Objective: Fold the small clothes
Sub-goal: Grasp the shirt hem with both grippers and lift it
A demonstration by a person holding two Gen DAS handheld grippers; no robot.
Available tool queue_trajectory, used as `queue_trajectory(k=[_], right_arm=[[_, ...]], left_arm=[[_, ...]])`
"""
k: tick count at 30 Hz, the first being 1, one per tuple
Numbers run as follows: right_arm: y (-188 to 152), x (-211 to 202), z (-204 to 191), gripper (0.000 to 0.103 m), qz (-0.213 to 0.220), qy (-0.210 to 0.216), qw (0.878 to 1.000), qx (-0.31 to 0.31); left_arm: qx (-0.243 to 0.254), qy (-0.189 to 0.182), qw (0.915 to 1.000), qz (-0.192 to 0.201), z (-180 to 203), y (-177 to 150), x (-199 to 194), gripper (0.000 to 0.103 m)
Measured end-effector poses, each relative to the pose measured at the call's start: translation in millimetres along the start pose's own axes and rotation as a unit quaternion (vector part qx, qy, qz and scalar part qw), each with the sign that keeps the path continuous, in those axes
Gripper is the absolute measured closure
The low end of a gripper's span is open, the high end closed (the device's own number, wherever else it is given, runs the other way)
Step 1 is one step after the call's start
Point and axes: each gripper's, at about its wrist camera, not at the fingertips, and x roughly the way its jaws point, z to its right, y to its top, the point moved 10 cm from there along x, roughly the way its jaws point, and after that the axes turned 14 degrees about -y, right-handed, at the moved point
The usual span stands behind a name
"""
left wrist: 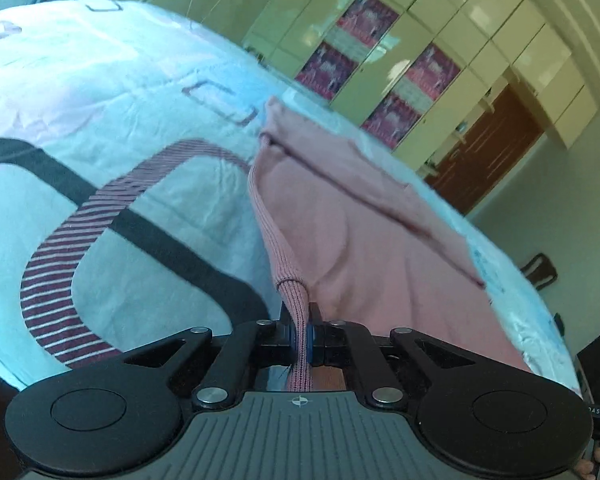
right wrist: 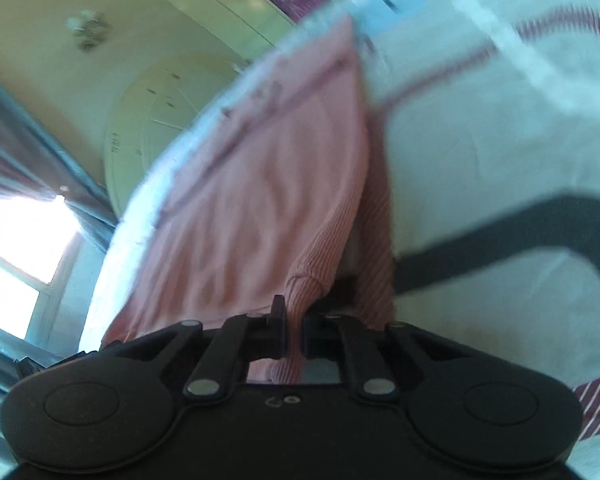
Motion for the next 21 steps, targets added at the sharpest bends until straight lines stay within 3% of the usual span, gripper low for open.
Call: queue_trajectory(k=[3, 5, 6, 9, 15, 21], right_arm=[[5, -9, 0, 0.096, 0.025, -0.017, 0.999, -0.031], [-7, 14, 17, 0.096, -0.022, -0.061, 0.997, -0.033], [-9, 17, 20, 0.096, -0.024, -0.057, 0.998, -0.025], [-3, 8, 18, 0.096, -0.008, -0.033, 0.999, 0.006], [17, -8, -8, 0.096, 0.023, -0.028, 0.999, -0.033], [66, -19, -41, 0.096, 0.060, -0.014, 0.996, -0.070]], left_arm=[[0.013, 0.040, 0.9977, -0.053, -15, -18, 13, 0.099], [-0.009, 0.033, 0.9986, -0.040, -23, -21, 13, 0.099], [-0.021, 0.031, 0.9987, -0.034, -24, -19, 11, 0.099], [-0.033, 0.029, 0.9988, -0.023, -22, -18, 8, 0.099], [-0.058, -0.002, 0.9978, 0.030, -2, 0, -5, 0.099], [-0.064, -0.034, 0.9957, 0.058, 21, 57, 7, 0.099]])
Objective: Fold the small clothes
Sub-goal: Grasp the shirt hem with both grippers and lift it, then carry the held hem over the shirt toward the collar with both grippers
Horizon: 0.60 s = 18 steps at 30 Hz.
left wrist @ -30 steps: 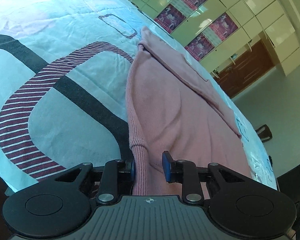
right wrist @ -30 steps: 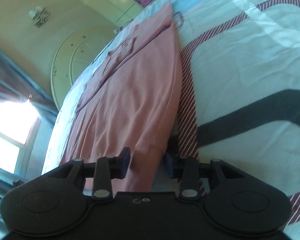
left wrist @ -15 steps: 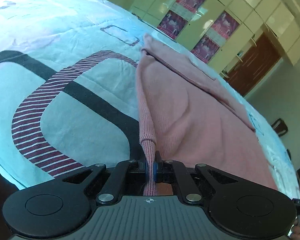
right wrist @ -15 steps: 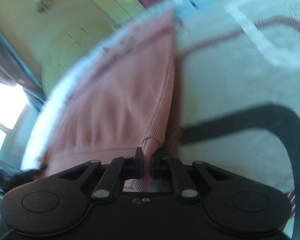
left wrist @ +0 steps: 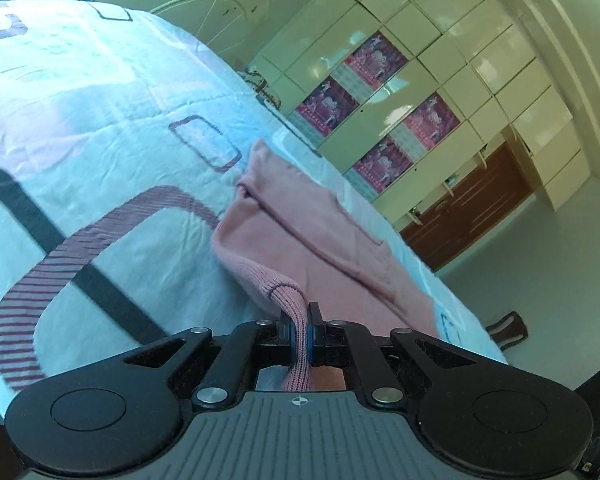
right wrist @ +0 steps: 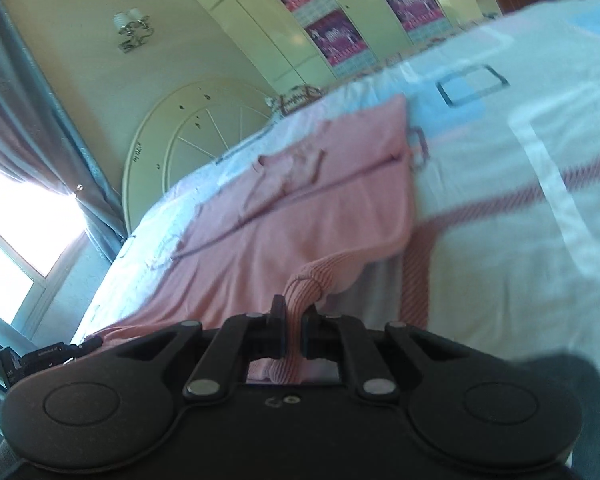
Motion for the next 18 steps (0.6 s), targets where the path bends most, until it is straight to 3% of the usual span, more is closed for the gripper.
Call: queue_trajectory(k=[9, 18], right_arm=[[115, 51, -4, 0.095, 0.044, -0.006, 0.998, 0.047], [207, 161, -2, 0.095, 0.021, -0.059, 0.995, 0.072]], left_arm=[[-0.021, -0.040, 0.9989, 0.013, 27, 96, 110, 0.099], [-0.006, -0.006, 0.9982, -0.059, -5, 160, 252, 0.099]])
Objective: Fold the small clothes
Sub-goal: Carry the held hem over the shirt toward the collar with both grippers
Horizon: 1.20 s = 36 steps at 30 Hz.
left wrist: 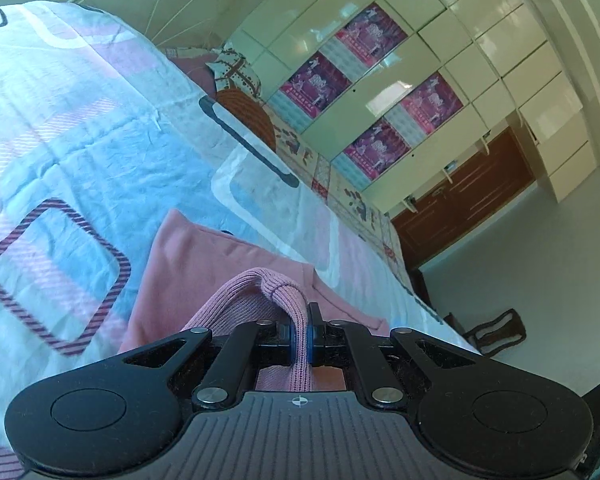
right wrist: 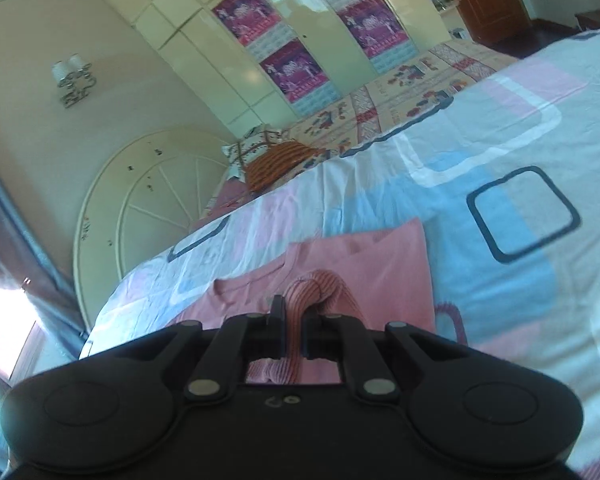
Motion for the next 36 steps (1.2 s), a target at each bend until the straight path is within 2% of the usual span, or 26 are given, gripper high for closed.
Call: queue_trajectory(k=[7, 10, 12, 13, 14, 15, 16, 17, 18, 19, 20, 22, 23, 24, 25, 27, 28, 29, 30, 31, 32, 33, 34, 36], right_arm=[[16, 96, 14, 0.095, -0.056, -0.031, 0.996, 0.059], [15, 125, 19, 0.095, -0.069, -0.043, 0.995, 0.065], [17, 136, 21, 0.088, -0.063, -0.039, 0.995, 0.070], [20, 139, 21, 0.080, -0.052, -0.042, 0.995, 0.068], [24, 141, 22, 0.062, -0.044, -0.048, 0.996, 0.065], [26, 141, 23, 0.051, -0.035, -0.057, 0.996, 0.062], [30, 138, 25, 0.033, -0.013, -0.070, 0.996, 0.054], [34, 133, 26, 0.026, 0.012, -0.083, 0.996, 0.041], [39, 131, 28, 0.026, 0.023, -0.086, 0.995, 0.040], [41, 129, 31, 0.028, 0.025, -0.081, 0.995, 0.047], [43, 128, 32, 0.034, 0.027, -0.075, 0.996, 0.048], [44, 130, 32, 0.046, 0.021, -0.085, 0.996, 0.016], [42, 133, 30, 0.050, 0.012, -0.092, 0.996, -0.005], [40, 137, 27, 0.050, 0.005, -0.100, 0.995, -0.028], [38, 140, 24, 0.050, 0.001, -0.110, 0.993, -0.053], [32, 148, 16, 0.049, -0.006, -0.125, 0.988, -0.096], [28, 152, 11, 0.049, -0.009, -0.131, 0.984, -0.118], [24, 156, 7, 0.050, -0.009, -0.140, 0.980, -0.141], [21, 160, 4, 0.051, -0.009, -0.148, 0.976, -0.160], [16, 164, 1, 0.059, -0.010, -0.159, 0.970, -0.184], [11, 168, -2, 0.074, -0.013, -0.166, 0.965, -0.204], [5, 172, -6, 0.078, -0.017, -0.167, 0.959, -0.227], [2, 173, -10, 0.088, -0.015, -0.170, 0.955, -0.243], [4, 167, -16, 0.093, 0.009, -0.177, 0.950, -0.256]], left_arm=[[-0.014, 0.009, 0.9981, -0.060, -42, 22, 76, 0.099], [-0.022, -0.005, 0.9971, -0.072, -54, 25, 97, 0.099], [-0.016, -0.023, 0.9973, -0.067, -57, 29, 108, 0.098], [-0.020, -0.034, 0.9973, -0.063, -59, 30, 111, 0.082], [-0.021, -0.043, 0.9973, -0.055, -59, 33, 112, 0.065], [-0.013, -0.043, 0.9981, -0.042, -59, 37, 111, 0.031], [0.001, -0.036, 0.9991, -0.025, -58, 42, 108, 0.017], [0.014, -0.037, 0.9992, -0.011, -57, 47, 105, 0.017], [0.012, -0.047, 0.9988, -0.002, -58, 52, 103, 0.017], [0.012, -0.052, 0.9986, 0.001, -59, 56, 102, 0.017], [0.026, -0.045, 0.9986, -0.005, -60, 58, 103, 0.017], [0.082, -0.014, 0.9953, -0.050, -62, 55, 112, 0.017], [0.111, -0.001, 0.9907, -0.079, -62, 50, 119, 0.017], [0.145, 0.015, 0.9835, -0.107, -61, 44, 127, 0.017], [0.186, 0.033, 0.9728, -0.134, -61, 37, 135, 0.017], [0.261, 0.057, 0.9500, -0.162, -55, 26, 146, 0.017], [0.286, 0.066, 0.9408, -0.171, -54, 21, 150, 0.021], [0.308, 0.074, 0.9323, -0.175, -53, 17, 155, 0.026], [0.326, 0.082, 0.9245, -0.179, -52, 13, 158, 0.042], [0.341, 0.089, 0.9186, -0.179, -51, 10, 161, 0.057], [0.346, 0.084, 0.9179, -0.176, -49, 8, 162, 0.066], [0.344, 0.074, 0.9202, -0.172, -45, 7, 162, 0.090], [0.345, 0.072, 0.9213, -0.165, -42, 8, 161, 0.091], [0.349, 0.061, 0.9274, -0.119, -30, 14, 148, 0.091]])
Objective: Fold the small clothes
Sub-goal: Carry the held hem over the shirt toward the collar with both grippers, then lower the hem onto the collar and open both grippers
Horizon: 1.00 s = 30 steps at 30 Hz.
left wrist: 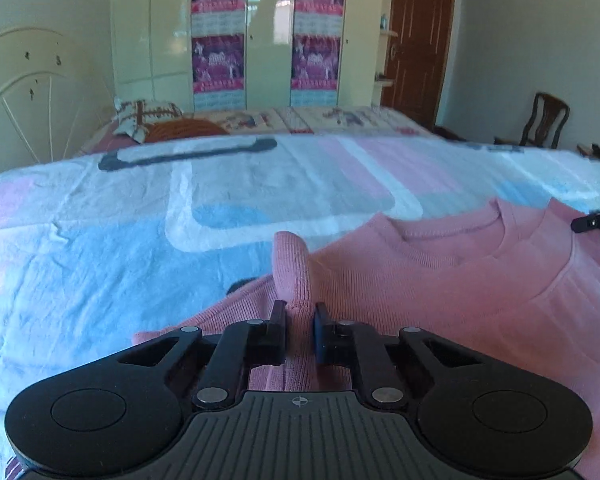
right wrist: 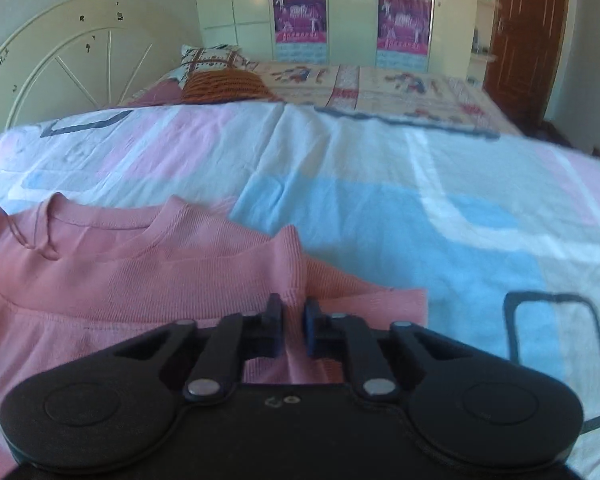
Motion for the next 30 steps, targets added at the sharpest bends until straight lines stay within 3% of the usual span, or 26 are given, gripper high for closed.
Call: queue_trajectory(k=[3, 4, 8, 10, 13, 14, 15, 16, 17, 18, 19, 20, 21, 23, 25, 27, 30], right_arm=[[13, -17, 12, 0.093, 0.054, -0.010, 0.998, 0.036], [16, -17, 17, 0.093, 0.062, -0.015, 0.997, 0.045], [13, 4, 17, 0.093, 0.042, -0.027, 0.998, 0.045], [7, 16, 14, 0.093, 0.022, -0.035, 0.998, 0.046], [4, 23, 13, 0.091, 0.008, -0.040, 0.998, 0.051], [4, 24, 14, 0.089, 0.003, -0.041, 0.998, 0.050], [5, 24, 15, 0.085, -0.003, -0.041, 0.998, 0.052], [7, 22, 18, 0.072, -0.006, -0.048, 0.997, 0.055], [10, 15, 20, 0.050, 0.002, -0.068, 0.996, 0.055], [17, 2, 22, 0.041, 0.028, -0.087, 0.994, 0.053], [21, -11, 18, 0.038, 0.056, -0.088, 0.993, 0.048], [23, -20, 7, 0.040, 0.064, -0.062, 0.995, 0.044], [21, -23, -10, 0.042, 0.054, -0.025, 0.998, 0.036], [16, -23, -55, 0.058, 0.042, 0.026, 0.999, -0.010], [10, -23, -94, 0.059, 0.031, 0.066, 0.996, -0.044], [3, -26, -128, 0.058, 0.029, 0.098, 0.991, -0.086], [-1, -23, -136, 0.057, 0.034, 0.086, 0.988, -0.121]], left_arm=[[-0.035, 0.014, 0.9979, 0.054, -9, 5, -20, 0.091], [-0.044, 0.024, 0.9972, 0.055, -14, 4, -18, 0.091], [-0.090, 0.042, 0.9948, 0.021, -30, -4, 3, 0.091], [-0.089, 0.051, 0.9946, -0.007, -32, -13, 18, 0.091], [-0.081, 0.057, 0.9951, -0.010, -31, -16, 22, 0.087], [-0.076, 0.061, 0.9952, -0.013, -31, -17, 22, 0.082], [-0.072, 0.073, 0.9947, -0.016, -33, -16, 20, 0.065], [-0.073, 0.089, 0.9932, -0.017, -35, -14, 15, 0.041], [-0.069, 0.102, 0.9923, -0.013, -35, -11, 7, 0.033], [-0.056, 0.105, 0.9929, 0.006, -28, -3, -3, 0.029], [-0.048, 0.086, 0.9950, 0.014, -16, 2, -6, 0.029], [-0.050, 0.062, 0.9968, 0.014, 1, 7, -4, 0.029], [-0.048, 0.033, 0.9982, 0.014, 20, 11, 3, 0.029], [-0.021, -0.032, 0.9993, 0.002, 71, 15, 23, 0.029], [0.001, -0.068, 0.9975, -0.018, 112, 12, 43, 0.029], [0.013, -0.093, 0.9951, -0.030, 138, 5, 55, 0.029], [0.020, -0.076, 0.9952, -0.059, 135, -9, 67, 0.029]])
